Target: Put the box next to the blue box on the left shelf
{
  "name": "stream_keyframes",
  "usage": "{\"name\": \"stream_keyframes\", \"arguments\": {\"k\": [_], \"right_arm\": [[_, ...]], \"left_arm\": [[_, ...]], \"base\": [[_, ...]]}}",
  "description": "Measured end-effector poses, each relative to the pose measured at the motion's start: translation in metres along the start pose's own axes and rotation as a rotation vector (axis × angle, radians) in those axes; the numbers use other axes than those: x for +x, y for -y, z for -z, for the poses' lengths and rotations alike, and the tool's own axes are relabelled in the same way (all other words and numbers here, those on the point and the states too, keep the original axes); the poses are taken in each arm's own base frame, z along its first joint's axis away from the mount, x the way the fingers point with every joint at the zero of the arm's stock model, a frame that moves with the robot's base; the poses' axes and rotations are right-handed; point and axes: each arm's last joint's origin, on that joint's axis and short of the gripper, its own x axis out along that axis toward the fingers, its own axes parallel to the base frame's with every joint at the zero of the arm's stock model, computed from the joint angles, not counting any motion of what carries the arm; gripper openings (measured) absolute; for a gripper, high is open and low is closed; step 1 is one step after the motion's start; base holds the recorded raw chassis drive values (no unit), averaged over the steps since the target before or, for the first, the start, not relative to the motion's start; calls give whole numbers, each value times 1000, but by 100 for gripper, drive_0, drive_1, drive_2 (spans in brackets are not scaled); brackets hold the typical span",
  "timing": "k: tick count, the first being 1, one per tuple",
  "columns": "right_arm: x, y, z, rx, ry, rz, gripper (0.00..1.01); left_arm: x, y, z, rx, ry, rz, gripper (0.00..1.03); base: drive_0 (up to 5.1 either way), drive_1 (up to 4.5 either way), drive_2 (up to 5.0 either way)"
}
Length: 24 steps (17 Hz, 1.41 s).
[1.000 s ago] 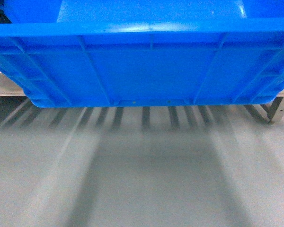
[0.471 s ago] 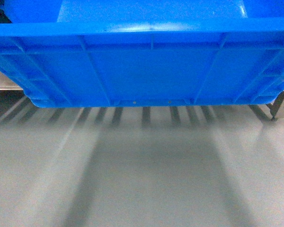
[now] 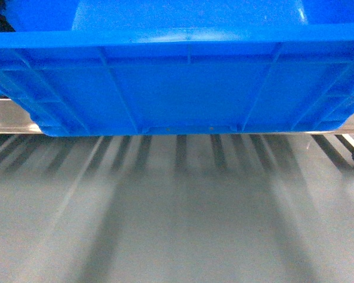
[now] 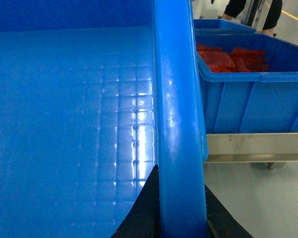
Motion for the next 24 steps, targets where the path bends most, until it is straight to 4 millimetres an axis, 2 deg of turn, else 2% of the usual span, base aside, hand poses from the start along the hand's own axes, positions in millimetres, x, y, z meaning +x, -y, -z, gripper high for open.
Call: {"name": "stream_keyframes", "arguments": {"k": [24], "right_arm": [[0, 0, -1, 0, 4, 0, 9]], "left_arm": [[0, 0, 0, 0, 3, 0, 8]], "base": [[8, 439, -424]]}}
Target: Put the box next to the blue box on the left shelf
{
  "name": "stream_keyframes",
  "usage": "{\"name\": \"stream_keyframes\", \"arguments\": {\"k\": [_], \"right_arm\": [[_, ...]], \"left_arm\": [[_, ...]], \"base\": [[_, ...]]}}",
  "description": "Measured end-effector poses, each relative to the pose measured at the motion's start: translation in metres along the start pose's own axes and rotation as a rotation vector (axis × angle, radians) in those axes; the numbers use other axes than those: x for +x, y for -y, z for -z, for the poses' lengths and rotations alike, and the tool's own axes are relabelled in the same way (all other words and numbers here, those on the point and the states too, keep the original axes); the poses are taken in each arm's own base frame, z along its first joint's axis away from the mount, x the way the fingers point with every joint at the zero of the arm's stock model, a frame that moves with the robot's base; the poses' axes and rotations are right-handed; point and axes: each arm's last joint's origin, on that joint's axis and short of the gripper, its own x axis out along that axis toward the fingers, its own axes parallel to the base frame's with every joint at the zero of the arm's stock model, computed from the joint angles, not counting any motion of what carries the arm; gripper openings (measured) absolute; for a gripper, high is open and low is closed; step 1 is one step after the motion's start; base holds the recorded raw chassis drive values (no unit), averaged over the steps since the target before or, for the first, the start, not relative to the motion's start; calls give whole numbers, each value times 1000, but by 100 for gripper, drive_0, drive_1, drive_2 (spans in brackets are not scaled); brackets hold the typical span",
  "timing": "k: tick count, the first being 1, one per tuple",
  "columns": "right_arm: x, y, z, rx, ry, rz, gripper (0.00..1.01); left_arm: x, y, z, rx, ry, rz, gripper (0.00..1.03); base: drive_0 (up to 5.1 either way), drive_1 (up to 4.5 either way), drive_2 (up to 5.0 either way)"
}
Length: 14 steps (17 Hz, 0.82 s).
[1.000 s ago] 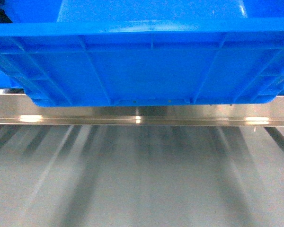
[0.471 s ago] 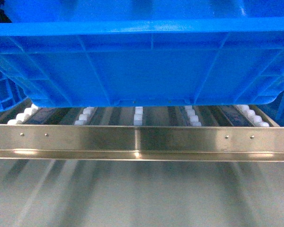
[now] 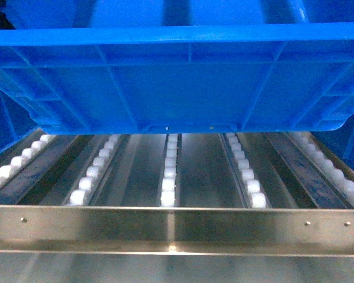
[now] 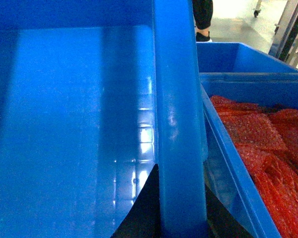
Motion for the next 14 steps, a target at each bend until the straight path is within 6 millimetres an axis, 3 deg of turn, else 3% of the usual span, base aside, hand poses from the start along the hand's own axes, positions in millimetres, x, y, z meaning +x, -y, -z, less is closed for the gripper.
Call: {"name": "stream_keyframes", "arguments": {"k": [3, 14], "right_arm": [[0, 0, 0, 1, 3, 0, 9], [0, 0, 1, -1, -3, 0, 9]], "left_arm": [[0, 0, -1, -1, 6, 1, 8], [0, 0, 1, 0, -2, 0, 8]], "base": [[4, 434, -425], [0, 0, 0]]}}
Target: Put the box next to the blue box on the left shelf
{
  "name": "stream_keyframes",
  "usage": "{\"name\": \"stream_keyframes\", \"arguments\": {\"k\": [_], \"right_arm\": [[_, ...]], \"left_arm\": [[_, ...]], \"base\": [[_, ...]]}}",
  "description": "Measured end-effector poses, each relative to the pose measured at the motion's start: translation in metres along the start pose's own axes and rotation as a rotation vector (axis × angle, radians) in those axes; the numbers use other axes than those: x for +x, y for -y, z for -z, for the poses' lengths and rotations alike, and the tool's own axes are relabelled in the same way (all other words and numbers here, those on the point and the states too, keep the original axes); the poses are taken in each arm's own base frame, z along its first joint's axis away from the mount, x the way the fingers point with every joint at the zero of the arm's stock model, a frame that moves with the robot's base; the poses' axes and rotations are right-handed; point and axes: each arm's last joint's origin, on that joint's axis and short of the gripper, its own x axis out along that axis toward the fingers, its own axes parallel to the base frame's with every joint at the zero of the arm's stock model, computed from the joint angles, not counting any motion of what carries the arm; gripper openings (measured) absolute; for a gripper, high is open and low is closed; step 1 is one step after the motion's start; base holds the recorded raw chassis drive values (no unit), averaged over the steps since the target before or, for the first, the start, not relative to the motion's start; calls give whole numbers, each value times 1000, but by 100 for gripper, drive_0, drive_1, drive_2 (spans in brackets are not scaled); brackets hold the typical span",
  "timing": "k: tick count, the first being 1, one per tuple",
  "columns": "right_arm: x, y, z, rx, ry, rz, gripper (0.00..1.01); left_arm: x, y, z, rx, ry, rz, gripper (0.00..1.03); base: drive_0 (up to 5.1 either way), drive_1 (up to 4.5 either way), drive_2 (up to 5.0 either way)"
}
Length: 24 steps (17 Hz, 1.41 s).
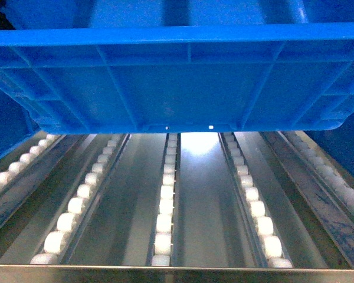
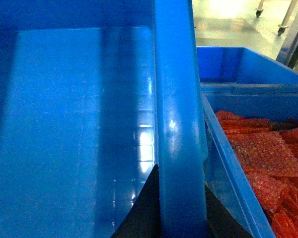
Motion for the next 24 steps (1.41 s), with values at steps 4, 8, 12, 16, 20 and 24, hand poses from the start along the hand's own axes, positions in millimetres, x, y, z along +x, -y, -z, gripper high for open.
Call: {"name": "stream_keyframes", "arguments": {"k": [4, 8, 12, 16, 20, 24], "right_arm": [[0, 0, 0, 0, 0, 0, 9], [0, 0, 0, 0, 0, 0, 9], [0, 0, 0, 0, 0, 0, 9], [0, 0, 0, 0, 0, 0, 9], [0, 0, 0, 0, 0, 0, 9], [0, 0, 1, -5, -21, 13, 9]], "left_arm": [[0, 0, 0, 0, 0, 0, 8], [0, 0, 0, 0, 0, 0, 8], [0, 0, 0, 0, 0, 0, 8], [0, 0, 0, 0, 0, 0, 8], [0, 0, 0, 0, 0, 0, 8], [0, 0, 0, 5, 3, 0, 8]], "base": [[0, 0, 0], [0, 0, 0], [0, 0, 0], [0, 0, 0], [0, 0, 0], [0, 0, 0]]}}
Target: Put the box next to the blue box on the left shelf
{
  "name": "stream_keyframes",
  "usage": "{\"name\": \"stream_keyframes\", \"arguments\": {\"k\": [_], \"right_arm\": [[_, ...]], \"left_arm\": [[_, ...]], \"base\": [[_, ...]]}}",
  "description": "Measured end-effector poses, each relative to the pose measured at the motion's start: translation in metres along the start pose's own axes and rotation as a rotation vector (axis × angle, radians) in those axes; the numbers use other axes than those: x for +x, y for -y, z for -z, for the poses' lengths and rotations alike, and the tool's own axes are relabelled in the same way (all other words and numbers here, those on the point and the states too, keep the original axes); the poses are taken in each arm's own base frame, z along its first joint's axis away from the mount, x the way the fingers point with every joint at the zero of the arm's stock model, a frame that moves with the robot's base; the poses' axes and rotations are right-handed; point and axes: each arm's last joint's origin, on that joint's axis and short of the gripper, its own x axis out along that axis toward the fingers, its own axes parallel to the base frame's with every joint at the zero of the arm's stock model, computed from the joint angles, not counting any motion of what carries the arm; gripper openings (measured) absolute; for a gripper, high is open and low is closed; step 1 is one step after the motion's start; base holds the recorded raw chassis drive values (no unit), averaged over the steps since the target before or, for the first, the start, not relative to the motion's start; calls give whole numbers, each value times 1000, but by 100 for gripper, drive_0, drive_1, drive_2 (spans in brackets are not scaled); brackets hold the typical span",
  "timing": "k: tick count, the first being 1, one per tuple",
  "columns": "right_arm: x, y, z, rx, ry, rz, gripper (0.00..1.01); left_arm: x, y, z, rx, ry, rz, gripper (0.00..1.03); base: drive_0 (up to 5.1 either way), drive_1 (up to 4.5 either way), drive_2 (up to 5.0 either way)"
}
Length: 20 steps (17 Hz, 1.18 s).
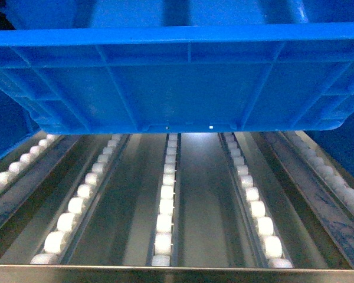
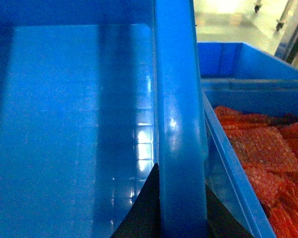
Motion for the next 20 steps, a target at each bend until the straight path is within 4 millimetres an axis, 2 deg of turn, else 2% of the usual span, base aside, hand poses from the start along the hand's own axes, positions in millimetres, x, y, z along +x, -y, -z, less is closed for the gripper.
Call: {"name": "stream_keyframes", "arguments": {"k": [3, 6, 8, 10, 12, 18, 20], "right_arm": [[0, 0, 0, 10, -48, 16, 9], [3, -2, 4, 44, -203, -40, 8], [16, -5, 27, 81, -330, -70, 8], [28, -6, 50, 88, -405, -76, 8], [31, -6, 60, 77, -456, -68, 8], [35, -9, 70, 69, -531, -75, 8], [37, -10, 78, 74, -585, -72, 8]], "left_arm": [[0, 0, 3, 32, 19, 2, 8], [3, -10, 9, 50, -79, -33, 8], [10, -16, 18, 91, -179, -49, 8], [20, -20, 37, 99, -266, -54, 8], [26, -22, 50, 90, -351, -57, 8], [27, -23, 54, 82, -451, -71, 8], [30, -26, 66, 88, -531, -74, 8]], "base": [[0, 0, 0], [0, 0, 0], [0, 0, 0], [0, 0, 0], [0, 0, 0], [0, 0, 0], [0, 0, 0]]}}
